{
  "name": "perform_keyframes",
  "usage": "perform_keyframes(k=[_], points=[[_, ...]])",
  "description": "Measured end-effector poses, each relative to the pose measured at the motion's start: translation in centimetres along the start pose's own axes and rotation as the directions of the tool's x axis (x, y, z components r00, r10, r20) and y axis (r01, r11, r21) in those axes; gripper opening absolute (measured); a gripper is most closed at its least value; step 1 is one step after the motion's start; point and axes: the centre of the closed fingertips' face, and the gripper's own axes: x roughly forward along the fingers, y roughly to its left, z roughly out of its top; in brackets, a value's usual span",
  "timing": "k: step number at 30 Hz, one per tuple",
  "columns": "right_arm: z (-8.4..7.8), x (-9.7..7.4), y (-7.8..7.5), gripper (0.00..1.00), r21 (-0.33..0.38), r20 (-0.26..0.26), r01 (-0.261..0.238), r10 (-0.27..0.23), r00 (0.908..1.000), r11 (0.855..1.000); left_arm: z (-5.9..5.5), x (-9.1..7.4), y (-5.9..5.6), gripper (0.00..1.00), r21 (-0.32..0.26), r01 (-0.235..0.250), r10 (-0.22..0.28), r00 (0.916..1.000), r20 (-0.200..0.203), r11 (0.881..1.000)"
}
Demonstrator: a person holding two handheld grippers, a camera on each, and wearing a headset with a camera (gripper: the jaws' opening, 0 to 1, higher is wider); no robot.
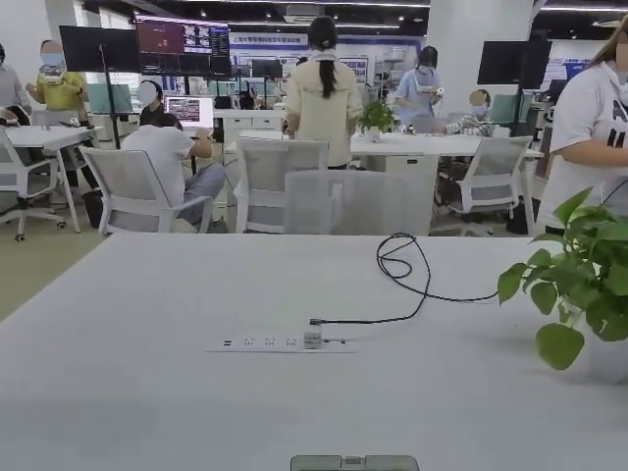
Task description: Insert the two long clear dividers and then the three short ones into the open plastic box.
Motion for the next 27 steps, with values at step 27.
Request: perform_keyframes(k=[27], points=[[6.0,5.0,4.9,0.24,0.159,0.049,-0.015,0.007,0.9988,0.987,2.4,1.6,-14.6,0.30,0.125,0.254,-0.266,0.9591,0.096,0.959]])
